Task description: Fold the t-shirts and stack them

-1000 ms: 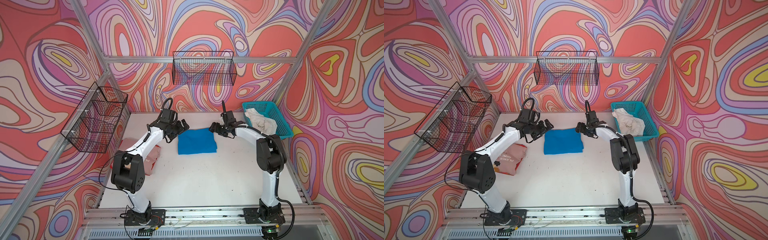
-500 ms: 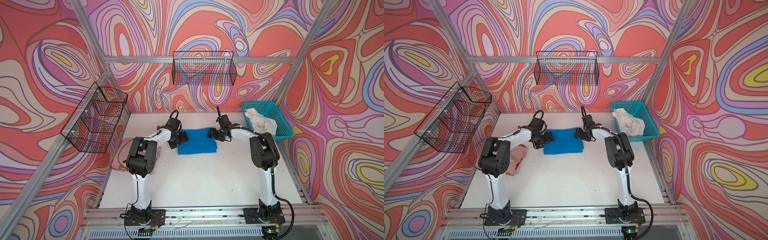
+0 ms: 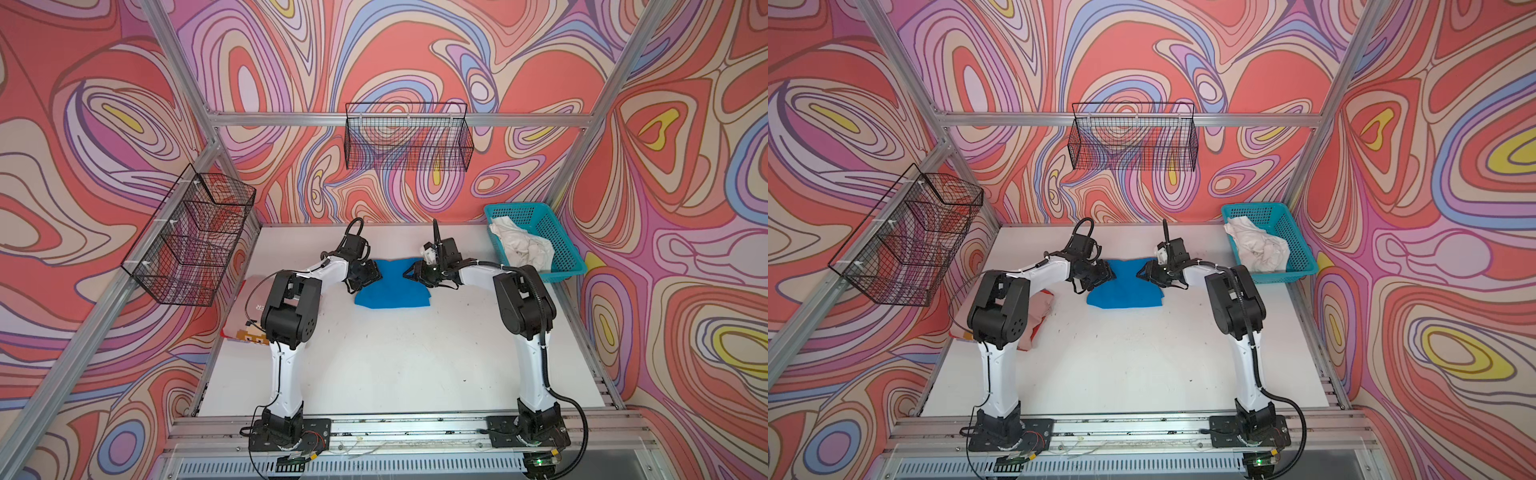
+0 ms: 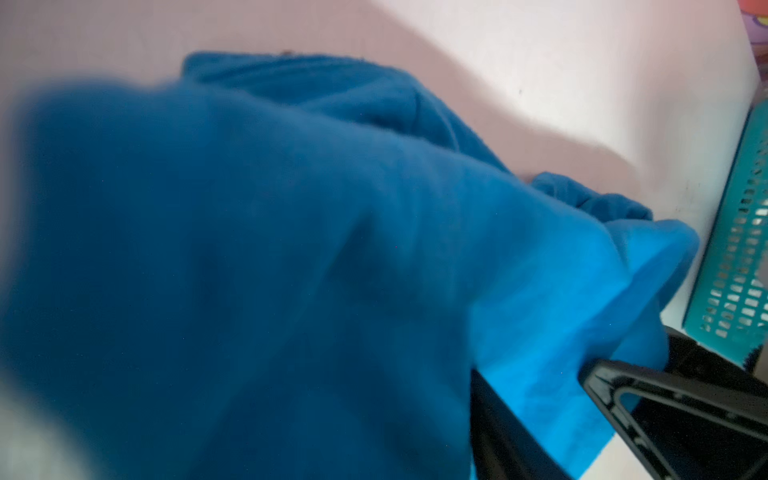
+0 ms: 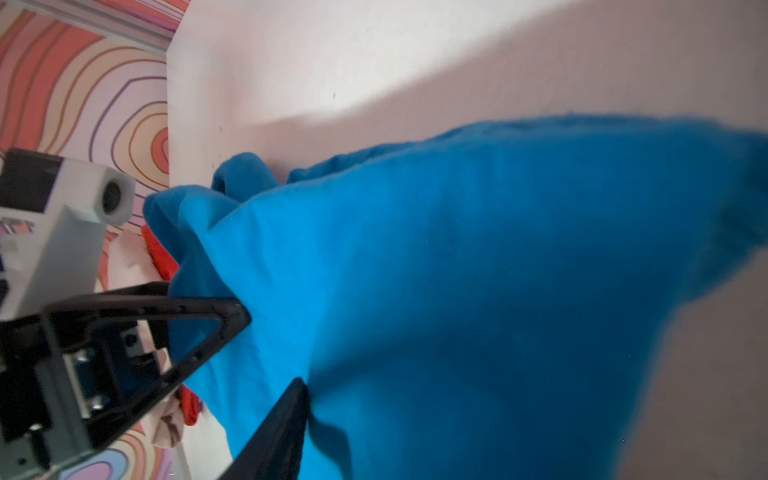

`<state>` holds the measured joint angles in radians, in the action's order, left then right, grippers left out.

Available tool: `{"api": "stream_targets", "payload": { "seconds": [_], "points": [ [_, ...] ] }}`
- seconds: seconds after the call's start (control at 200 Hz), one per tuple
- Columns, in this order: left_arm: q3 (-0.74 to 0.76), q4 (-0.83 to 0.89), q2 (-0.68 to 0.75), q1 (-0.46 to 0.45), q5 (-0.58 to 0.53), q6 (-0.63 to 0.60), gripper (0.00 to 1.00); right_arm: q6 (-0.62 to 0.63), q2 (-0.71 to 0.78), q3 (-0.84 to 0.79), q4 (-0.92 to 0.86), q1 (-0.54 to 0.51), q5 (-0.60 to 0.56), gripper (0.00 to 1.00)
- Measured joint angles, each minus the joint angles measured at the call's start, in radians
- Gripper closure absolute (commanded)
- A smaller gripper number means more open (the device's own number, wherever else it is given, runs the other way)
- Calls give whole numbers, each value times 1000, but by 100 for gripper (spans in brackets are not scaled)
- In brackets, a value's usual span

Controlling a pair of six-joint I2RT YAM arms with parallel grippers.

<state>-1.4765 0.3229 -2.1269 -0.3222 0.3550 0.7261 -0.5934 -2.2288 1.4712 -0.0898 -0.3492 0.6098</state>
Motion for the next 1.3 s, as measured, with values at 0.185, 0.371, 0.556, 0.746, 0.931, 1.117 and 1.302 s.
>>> {"api": "stream_targets", "payload": {
  "seconds": [0.185, 0.371, 0.556, 0.746, 0.931, 1.117, 1.302],
  "points": [
    [18, -50, -16, -6, 47, 11, 100, -72, -8, -77, 129, -27, 44, 100],
    [3, 10, 2, -14, 28, 9, 100, -132, 3, -104, 180, -51, 56, 100],
    [-16, 181, 96, -16, -28, -22, 100, -194, 91, -126, 148, -134, 19, 100],
    [-34, 347, 332, 49, -76, -98, 100, -247, 212, -87, 165, -253, -16, 100],
    [-20, 477, 560, 185, -129, -182, 100, -282, 220, 23, 208, -388, -54, 100],
    [70, 556, 726, 374, -130, -256, 100, -315, 148, 173, 217, -500, -65, 100],
    [192, 566, 791, 521, -203, -288, 100, -337, -13, 356, 218, -577, -71, 100]
  ]
}}
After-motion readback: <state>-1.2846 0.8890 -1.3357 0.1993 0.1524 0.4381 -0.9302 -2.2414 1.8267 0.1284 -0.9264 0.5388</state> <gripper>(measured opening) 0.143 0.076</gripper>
